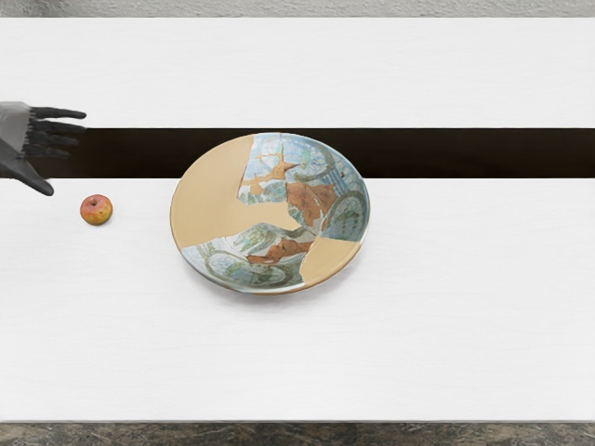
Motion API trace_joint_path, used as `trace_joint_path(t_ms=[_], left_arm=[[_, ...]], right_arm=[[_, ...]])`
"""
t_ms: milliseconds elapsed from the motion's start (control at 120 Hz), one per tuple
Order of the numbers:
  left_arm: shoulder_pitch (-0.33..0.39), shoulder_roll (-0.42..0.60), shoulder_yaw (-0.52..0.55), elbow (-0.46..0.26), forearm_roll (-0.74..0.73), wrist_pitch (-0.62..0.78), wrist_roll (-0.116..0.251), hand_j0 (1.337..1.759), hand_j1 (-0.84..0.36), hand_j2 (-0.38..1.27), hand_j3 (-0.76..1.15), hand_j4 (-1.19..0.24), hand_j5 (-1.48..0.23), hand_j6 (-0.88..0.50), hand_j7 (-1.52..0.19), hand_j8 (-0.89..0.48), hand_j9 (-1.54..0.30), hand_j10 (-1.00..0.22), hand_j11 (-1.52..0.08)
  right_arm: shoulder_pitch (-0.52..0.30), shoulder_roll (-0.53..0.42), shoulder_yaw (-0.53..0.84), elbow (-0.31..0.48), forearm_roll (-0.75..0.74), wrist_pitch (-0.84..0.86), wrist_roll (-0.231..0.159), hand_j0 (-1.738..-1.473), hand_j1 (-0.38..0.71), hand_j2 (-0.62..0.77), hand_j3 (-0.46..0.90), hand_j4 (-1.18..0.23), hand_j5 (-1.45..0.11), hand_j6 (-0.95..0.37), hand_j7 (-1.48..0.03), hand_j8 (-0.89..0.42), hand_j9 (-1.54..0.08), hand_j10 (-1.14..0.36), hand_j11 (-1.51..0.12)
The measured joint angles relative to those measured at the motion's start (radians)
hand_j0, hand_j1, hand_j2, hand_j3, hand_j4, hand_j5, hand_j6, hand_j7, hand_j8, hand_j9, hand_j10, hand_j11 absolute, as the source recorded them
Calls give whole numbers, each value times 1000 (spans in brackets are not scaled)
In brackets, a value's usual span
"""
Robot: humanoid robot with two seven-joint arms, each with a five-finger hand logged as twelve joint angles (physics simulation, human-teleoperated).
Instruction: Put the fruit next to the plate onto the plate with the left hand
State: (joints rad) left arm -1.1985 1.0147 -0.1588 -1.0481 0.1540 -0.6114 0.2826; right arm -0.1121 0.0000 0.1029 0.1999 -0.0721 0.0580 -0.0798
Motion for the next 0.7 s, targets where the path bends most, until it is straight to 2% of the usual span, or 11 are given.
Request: trace_joint_path(t_ms=[133, 383, 417, 475, 508, 542, 633, 700], left_arm=[[-3, -6, 7, -4, 6, 0, -14, 1658, 300, 9, 2, -42, -53, -43, -53, -42, -53, -42, -53], [-17, -71, 25, -5, -1, 0, -20, 1658, 312, 7, 1, -34, -41, -35, -41, -34, -41, -34, -41], [-85, -63, 66, 2, -14, 0, -20, 1658, 315, 6, 1, -33, -38, -33, -38, -33, -38, -32, -38], [-266, -55, 202, 11, -32, 0, -21, 1658, 320, 6, 0, -27, -32, -27, -32, -27, -32, -26, -32], [-365, -93, 304, 14, -40, 0, -21, 1658, 323, 6, 0, -24, -30, -24, -30, -24, -30, -24, -30], [-454, -183, 420, 17, -49, 0, -21, 1658, 325, 6, 0, -21, -28, -21, -27, -21, -27, -21, -27], [-568, -345, 734, 21, -88, 0, -22, 1658, 329, 4, 0, -19, -23, -19, -23, -19, -23, -18, -22], [-683, -485, 952, 21, -125, 0, -21, 1658, 331, 3, 0, -17, -20, -17, -20, -17, -20, -16, -20]], right_arm=[[0, 0, 0, 0, 0, -1, 0, -1658, -328, -4, 0, -17, -23, -17, -23, -17, -23, -17, -23], [2, 0, 0, 0, 0, -1, 0, -1658, -328, -4, 0, -17, -22, -17, -22, -17, -22, -17, -22], [2, 0, 0, 0, 0, -1, 0, -1658, -328, -3, 0, -17, -22, -17, -22, -17, -22, -17, -22], [2, 0, 0, -1, 0, -1, 0, -1658, -328, -4, 0, -17, -22, -17, -22, -17, -22, -17, -22], [2, 0, 0, -1, 0, -1, 0, -1658, -328, -4, 0, -17, -23, -17, -23, -17, -23, -17, -23], [2, 0, 0, -1, 0, -1, 0, -1658, -328, -4, 0, -17, -23, -17, -23, -17, -23, -17, -23], [2, 0, 0, -1, 0, -1, 0, -1658, -328, -4, 0, -17, -23, -17, -23, -17, -23, -17, -23], [2, 0, 0, -1, 0, -1, 0, -1658, -328, -4, 0, -17, -23, -17, -22, -17, -22, -17, -22]])
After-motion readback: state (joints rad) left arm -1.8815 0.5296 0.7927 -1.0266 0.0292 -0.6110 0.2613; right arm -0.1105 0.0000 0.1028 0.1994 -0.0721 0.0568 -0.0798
